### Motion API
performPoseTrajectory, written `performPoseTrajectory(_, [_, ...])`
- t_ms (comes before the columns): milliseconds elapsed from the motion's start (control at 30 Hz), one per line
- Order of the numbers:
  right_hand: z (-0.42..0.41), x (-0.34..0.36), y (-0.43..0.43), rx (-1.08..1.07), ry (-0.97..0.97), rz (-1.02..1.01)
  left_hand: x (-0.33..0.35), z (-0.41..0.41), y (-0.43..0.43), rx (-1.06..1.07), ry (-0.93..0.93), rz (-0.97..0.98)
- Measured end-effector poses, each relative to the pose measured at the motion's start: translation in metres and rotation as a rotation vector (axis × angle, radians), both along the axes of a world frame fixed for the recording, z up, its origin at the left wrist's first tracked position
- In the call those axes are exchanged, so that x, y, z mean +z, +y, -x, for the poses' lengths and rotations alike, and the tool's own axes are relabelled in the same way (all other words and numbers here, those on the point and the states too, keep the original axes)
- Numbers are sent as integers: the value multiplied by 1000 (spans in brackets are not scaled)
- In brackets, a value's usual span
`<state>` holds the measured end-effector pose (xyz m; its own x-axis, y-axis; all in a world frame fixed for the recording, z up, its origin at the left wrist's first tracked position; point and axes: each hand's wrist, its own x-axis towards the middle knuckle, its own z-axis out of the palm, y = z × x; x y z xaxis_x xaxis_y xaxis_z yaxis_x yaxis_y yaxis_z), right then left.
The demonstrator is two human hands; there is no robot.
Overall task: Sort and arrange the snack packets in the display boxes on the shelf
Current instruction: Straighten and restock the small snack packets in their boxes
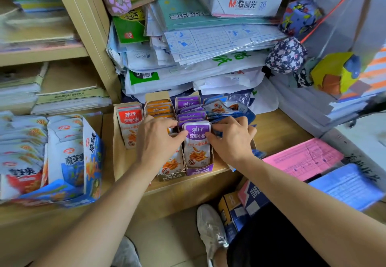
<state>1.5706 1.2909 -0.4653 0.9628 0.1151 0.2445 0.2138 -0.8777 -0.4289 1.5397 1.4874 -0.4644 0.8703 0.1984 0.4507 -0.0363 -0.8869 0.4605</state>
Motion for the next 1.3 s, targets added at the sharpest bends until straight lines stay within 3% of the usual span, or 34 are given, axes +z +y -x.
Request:
performPoseTrajectory(267, [3, -2, -5, 96, -60, -38, -19, 14, -10, -20, -9, -194])
performPoseTrajectory(367, [3, -2, -3, 90, -60, -71, -20, 13, -9, -33, -7, -108])
performPoseTrajectory(500, [-3, 2, 2, 102, -119, -149, -13, 2, -10, 18, 13, 145])
performPoseTrajectory(567, [-6, 2, 1, 113, -142, -130, -10, -1, -13, 50, 33, 151])
performPoseTrajectory(767, [-4, -4, 0, 140, -169, -72, -11, -1, -18, 171, 112, -69])
performPoseTrajectory(867, [-3, -2, 0, 189, -227, -24, -12, -3, -17, 86, 16, -88])
performPoseTrajectory(967, [-4, -4, -1, 263, -254, 151, -12, -2, -13, -14, -42, -82])
performPoseTrajectory(1167, [-8, -1, 2, 285, -88, 409, -11, -6, -9, -46, -16, -342])
performPoseTrajectory(1300, [-10, 6, -1, 305, -65, 371, -10, -9, -8, -63, 16, -436])
